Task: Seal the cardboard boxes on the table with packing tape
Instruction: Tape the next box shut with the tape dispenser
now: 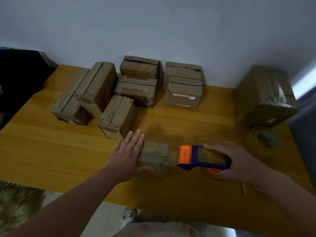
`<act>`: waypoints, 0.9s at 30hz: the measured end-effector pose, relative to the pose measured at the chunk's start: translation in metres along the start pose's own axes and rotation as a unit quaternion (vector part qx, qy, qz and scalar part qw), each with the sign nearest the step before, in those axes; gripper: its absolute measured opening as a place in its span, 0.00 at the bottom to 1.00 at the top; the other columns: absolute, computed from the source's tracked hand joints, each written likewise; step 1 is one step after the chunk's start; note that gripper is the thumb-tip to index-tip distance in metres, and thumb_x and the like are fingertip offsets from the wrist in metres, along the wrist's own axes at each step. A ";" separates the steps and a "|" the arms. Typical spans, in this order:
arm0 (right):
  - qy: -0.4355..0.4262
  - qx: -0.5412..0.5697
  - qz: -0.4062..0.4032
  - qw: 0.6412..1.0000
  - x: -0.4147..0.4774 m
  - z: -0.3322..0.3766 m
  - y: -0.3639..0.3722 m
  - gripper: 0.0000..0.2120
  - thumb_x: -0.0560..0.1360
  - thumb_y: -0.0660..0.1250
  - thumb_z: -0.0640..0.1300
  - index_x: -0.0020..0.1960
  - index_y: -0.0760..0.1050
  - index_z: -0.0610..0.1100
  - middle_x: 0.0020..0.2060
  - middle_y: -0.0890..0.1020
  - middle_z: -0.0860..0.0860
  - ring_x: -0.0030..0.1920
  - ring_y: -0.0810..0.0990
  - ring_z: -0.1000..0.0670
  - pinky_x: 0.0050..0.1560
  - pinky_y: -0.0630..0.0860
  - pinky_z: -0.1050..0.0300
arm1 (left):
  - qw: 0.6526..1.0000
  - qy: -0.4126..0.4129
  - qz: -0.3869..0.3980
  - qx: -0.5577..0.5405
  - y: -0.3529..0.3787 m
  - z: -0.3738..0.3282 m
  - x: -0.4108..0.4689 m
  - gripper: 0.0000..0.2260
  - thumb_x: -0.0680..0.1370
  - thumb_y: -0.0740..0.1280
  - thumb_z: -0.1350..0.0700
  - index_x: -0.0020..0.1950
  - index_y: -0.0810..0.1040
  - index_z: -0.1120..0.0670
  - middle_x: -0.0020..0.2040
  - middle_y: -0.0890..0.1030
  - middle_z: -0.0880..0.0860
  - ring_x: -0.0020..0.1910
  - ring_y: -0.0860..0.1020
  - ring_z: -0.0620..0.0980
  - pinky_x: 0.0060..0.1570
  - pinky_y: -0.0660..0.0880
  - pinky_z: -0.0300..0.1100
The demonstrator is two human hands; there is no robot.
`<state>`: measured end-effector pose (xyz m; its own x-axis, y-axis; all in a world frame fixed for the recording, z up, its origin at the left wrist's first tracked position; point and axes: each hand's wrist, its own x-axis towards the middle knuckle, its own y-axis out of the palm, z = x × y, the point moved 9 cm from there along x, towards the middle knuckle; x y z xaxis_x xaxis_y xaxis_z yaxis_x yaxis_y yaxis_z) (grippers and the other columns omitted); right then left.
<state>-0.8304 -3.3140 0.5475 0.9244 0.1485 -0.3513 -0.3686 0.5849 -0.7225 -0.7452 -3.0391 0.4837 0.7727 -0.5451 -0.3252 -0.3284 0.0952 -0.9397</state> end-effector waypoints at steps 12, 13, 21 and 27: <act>0.027 -0.159 0.029 0.987 0.034 0.038 0.025 0.25 0.69 0.70 0.51 0.64 0.68 0.62 0.50 0.75 0.54 0.48 0.76 0.50 0.44 0.76 0.54 | 0.999 0.012 -0.010 0.052 -0.006 -0.008 -0.001 0.49 0.59 0.31 0.20 0.73 0.30 0.47 0.74 0.30 0.51 0.73 0.31 0.53 0.71 0.35 0.59; 0.024 -0.165 0.026 0.986 0.039 0.046 0.024 0.22 0.68 0.70 0.50 0.60 0.70 0.61 0.47 0.76 0.55 0.46 0.77 0.50 0.43 0.78 0.52 | 0.998 0.020 -0.012 0.066 -0.006 -0.009 0.000 0.49 0.60 0.30 0.20 0.73 0.30 0.48 0.75 0.30 0.51 0.74 0.32 0.53 0.70 0.34 0.59; 0.087 -0.159 0.098 0.979 0.067 0.060 0.013 0.28 0.65 0.72 0.42 0.62 0.72 0.59 0.45 0.70 0.58 0.41 0.72 0.54 0.37 0.77 0.58 | 0.977 0.190 0.010 0.101 -0.007 -0.052 0.008 0.35 0.67 0.31 0.26 0.70 0.25 0.37 0.75 0.30 0.49 0.73 0.32 0.53 0.65 0.27 0.58; 0.160 -0.071 0.134 0.975 0.062 0.038 0.026 0.26 0.69 0.72 0.41 0.65 0.73 0.52 0.56 0.72 0.53 0.41 0.73 0.56 0.43 0.77 0.58 | 0.969 0.199 0.033 0.146 -0.004 -0.066 0.012 0.36 0.70 0.40 0.28 0.72 0.29 0.39 0.72 0.28 0.48 0.71 0.30 0.50 0.66 0.30 0.61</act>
<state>-0.7788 -3.2595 0.5296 0.7233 0.0109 -0.6904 -0.6235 0.4400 -0.6462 -0.7703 -3.1012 0.4901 0.4659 -0.8018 -0.3743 -0.1575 0.3411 -0.9267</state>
